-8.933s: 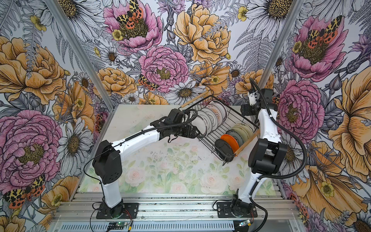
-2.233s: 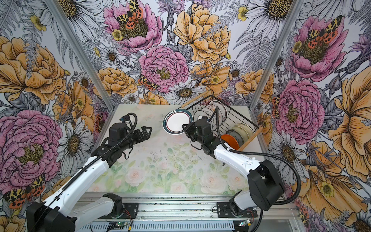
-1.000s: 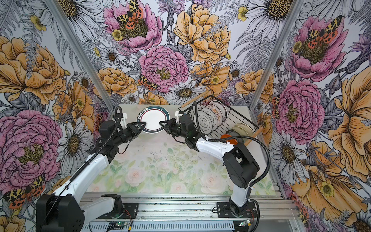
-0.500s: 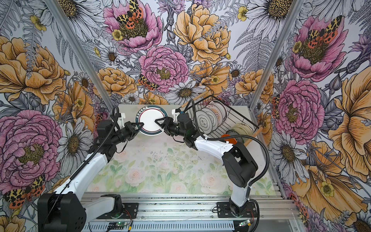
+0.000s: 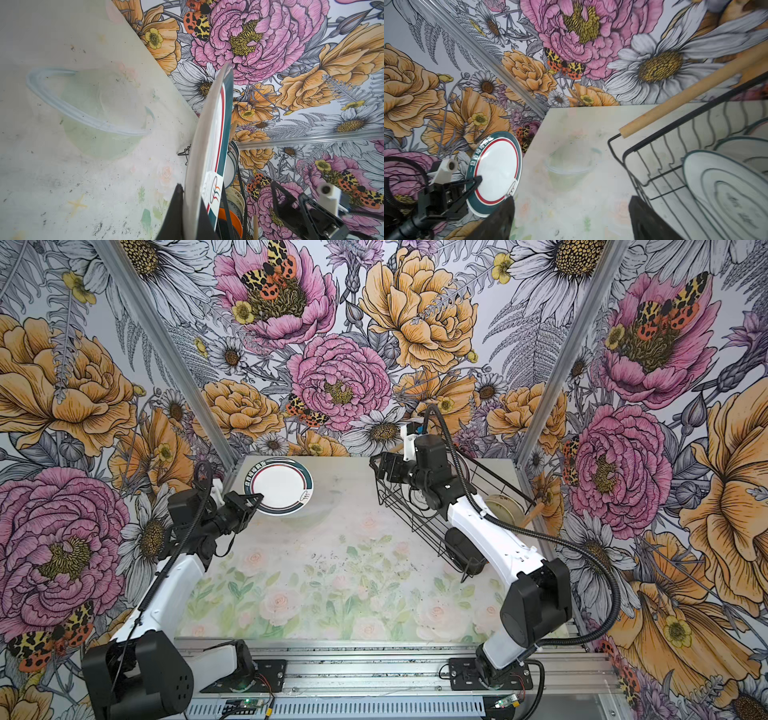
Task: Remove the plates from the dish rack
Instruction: 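Close the left gripper on the plate rim while the right gripper releases it, then lower the green-rimmed plate flat onto the table with the left gripper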
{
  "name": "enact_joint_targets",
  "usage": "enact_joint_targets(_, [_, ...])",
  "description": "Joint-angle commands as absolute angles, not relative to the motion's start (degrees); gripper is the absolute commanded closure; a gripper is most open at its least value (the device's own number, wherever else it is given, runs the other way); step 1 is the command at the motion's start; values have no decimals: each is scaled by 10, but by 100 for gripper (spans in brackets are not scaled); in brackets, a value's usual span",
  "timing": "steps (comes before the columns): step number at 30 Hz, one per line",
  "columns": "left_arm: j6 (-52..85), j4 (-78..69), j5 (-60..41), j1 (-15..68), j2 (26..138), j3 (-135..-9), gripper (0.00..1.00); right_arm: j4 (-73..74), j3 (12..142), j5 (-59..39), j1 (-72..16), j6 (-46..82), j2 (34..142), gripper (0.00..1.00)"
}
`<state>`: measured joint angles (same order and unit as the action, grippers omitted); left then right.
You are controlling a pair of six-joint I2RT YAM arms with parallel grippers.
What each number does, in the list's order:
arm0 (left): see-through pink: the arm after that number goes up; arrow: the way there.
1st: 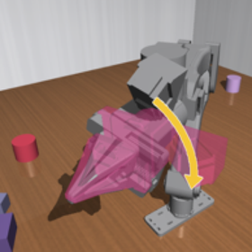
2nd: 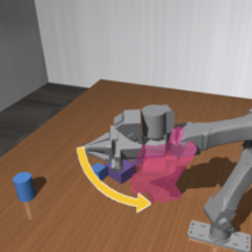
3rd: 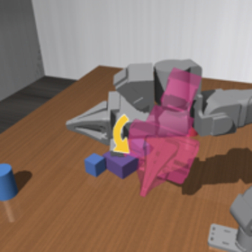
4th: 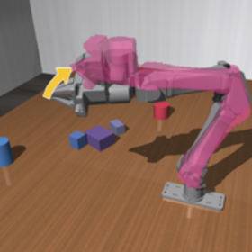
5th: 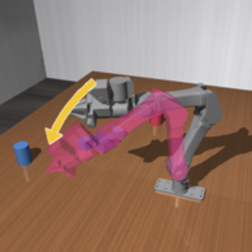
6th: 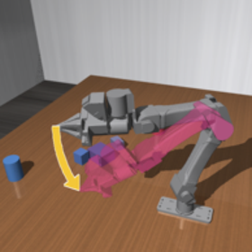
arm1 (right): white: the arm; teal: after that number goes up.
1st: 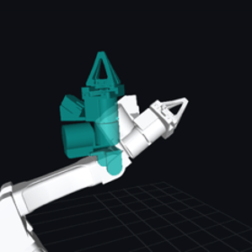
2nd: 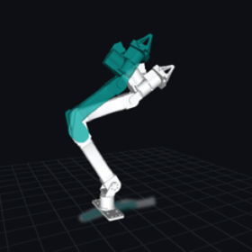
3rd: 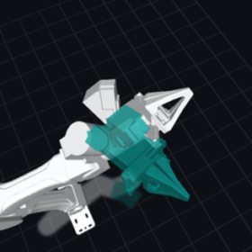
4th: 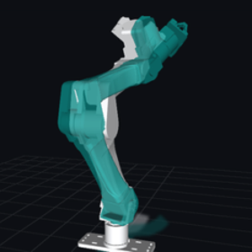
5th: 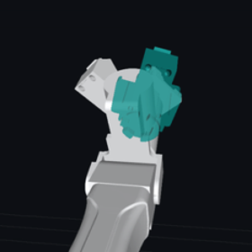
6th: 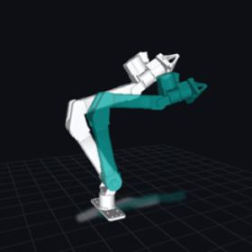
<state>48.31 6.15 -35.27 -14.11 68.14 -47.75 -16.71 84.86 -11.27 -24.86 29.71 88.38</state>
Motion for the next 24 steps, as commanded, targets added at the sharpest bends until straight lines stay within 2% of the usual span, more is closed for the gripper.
enact_joint_targets(1, [461,56,-307,-154,721,-498,100,-225,817,30,-225,191,833,10])
enact_joint_targets(4, [462,40,-287,-161,769,-508,100,-228,788,81,-202,197,812,3])
enact_joint_targets(10, [462,7,-286,-168,875,-540,100,-238,754,144,-174,183,802,1])
enact_joint_targets(24, [434,-11,-330,-169,1076,-630,100,-348,820,12,-134,91,890,1])
